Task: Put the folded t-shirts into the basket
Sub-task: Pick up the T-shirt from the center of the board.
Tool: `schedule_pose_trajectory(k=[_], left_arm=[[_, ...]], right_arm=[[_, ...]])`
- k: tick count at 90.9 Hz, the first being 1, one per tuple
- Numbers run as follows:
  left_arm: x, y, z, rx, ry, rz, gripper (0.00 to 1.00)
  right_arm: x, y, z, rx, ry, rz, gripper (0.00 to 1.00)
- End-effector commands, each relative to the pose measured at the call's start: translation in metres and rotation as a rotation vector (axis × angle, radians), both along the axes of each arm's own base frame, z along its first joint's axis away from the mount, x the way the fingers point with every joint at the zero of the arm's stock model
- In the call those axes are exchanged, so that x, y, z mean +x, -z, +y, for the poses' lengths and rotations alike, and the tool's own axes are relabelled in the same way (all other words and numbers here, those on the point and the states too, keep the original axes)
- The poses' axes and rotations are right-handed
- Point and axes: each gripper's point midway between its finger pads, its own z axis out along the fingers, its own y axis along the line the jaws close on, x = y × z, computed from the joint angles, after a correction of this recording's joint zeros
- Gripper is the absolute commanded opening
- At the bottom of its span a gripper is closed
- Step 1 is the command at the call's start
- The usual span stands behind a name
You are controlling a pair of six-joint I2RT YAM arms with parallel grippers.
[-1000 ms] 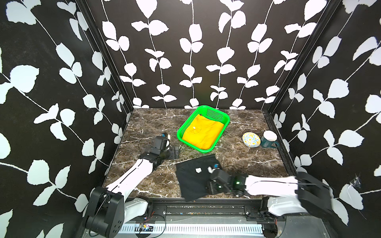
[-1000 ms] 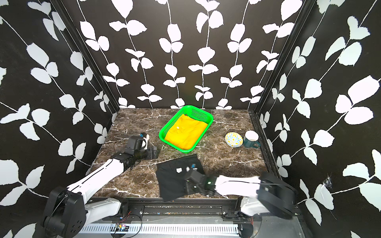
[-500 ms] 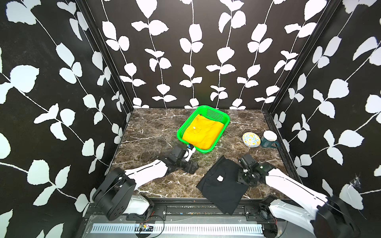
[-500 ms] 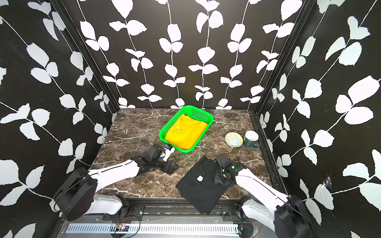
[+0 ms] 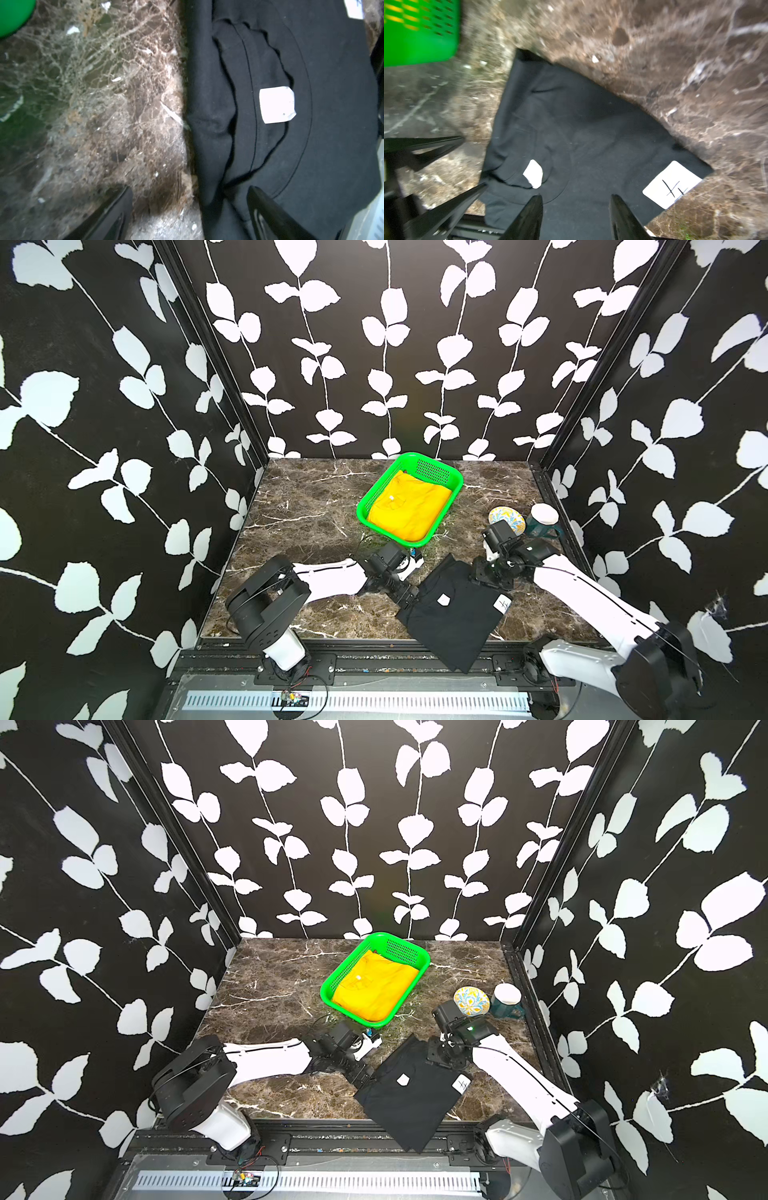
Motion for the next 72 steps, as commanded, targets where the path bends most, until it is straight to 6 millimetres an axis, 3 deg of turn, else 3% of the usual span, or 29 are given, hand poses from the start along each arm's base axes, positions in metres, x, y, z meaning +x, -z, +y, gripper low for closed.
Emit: schedule_pose_trajectory(k=[1,22,36,53,72], left_arm=[[-0.032,0.012,0.014,0.041,0.027,0.128,0.88],[-0.065,0.017,0.003,-0.027,0.081,0.257,0.77],[-0.060,0.032,0.020,0.088,0.021,0.249,0.72],[-0.071,0.041,0.019,0.107,0.022,0.292,0.58],[-0.086,0.039,0.015,0.110,0.043,0.272,0.58]], right_arm=[[-0.004,-0.013,-0.008,-0.032,-0.015,-0.007,0.55],[-0.001,-0.018,-0.003,-0.011,-0.020,-0.012,0.55],[0.000,-0.017,0.002,0.012,-0.022,-0.006,0.55],[0.000,-0.017,0.000,-0.001,-0.017,-0.004,0.55],[0.005,-0.011,0.012,0.060,0.036,0.033,0.56]])
